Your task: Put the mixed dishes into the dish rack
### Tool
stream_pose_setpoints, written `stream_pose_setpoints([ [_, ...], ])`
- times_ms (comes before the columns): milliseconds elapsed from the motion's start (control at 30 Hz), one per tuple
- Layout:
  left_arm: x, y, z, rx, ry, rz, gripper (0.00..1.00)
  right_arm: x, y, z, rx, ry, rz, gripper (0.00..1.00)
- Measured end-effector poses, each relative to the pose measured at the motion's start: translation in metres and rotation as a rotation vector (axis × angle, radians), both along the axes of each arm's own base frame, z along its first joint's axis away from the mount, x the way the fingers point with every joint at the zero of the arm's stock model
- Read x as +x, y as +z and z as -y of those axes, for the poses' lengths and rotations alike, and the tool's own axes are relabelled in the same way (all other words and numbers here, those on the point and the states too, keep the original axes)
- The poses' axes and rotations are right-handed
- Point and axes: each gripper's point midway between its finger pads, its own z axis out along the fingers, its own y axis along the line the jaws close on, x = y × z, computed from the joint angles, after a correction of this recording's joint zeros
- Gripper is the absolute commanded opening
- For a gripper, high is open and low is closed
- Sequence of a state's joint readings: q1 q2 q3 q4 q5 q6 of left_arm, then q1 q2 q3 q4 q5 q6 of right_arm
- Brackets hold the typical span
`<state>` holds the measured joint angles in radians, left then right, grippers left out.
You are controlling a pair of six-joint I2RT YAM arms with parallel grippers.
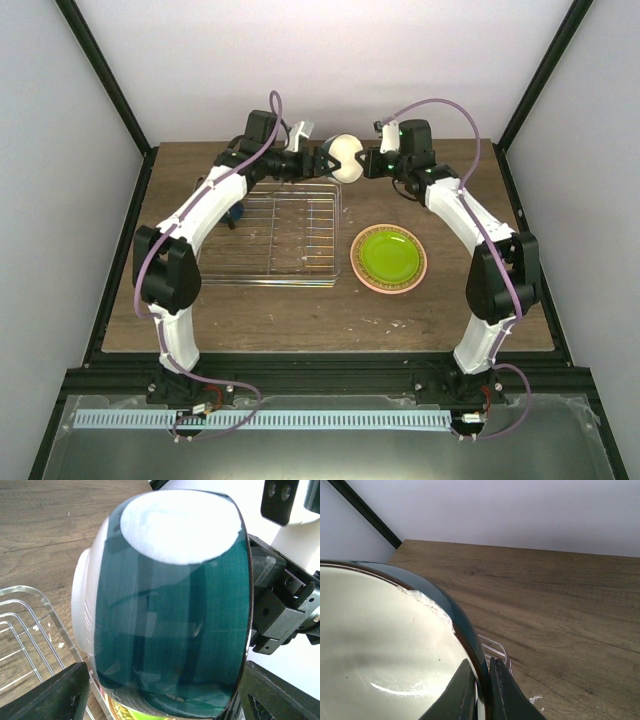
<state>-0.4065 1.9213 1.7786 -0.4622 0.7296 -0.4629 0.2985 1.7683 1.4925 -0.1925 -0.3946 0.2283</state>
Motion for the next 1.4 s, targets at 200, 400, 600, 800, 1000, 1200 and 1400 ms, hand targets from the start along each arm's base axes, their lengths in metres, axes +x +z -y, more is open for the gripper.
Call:
stream_pose_setpoints([
  [200, 0.003, -0.002, -0.003, 0.015, 0.011, 0.014, 0.81, -0.003, -0.006, -0.002, -0.001, 0.018, -0.023, 0.01],
  [400, 0.004, -0.002, -0.003, 0.018, 0.015, 0.019, 0.75, -0.005, -0.009, -0.004, 0.002, 0.031, -0.036, 0.01],
  [600, 0.007, -0.002, -0.007, 0.022, 0.026, 0.02, 0.66, -0.005, -0.013, -0.006, 0.006, 0.043, -0.046, 0.01],
  [800, 0.009, -0.003, -0.009, 0.029, 0.035, 0.023, 0.57, -0.004, -0.013, -0.006, 0.005, 0.042, -0.048, 0.01],
  [1000, 0.009, -0.006, -0.009, 0.029, 0.038, 0.02, 0.49, -0.004, -0.014, -0.005, 0.002, 0.039, -0.049, 0.01],
  [1200, 0.01, -0.014, -0.011, 0.035, 0.046, 0.007, 0.59, -0.003, -0.023, -0.007, 0.0, 0.047, -0.067, 0.01],
  [1400, 0.009, -0.016, -0.011, 0.038, 0.041, 0.009, 0.68, -0.004, -0.026, -0.009, 0.004, 0.06, -0.076, 0.01],
])
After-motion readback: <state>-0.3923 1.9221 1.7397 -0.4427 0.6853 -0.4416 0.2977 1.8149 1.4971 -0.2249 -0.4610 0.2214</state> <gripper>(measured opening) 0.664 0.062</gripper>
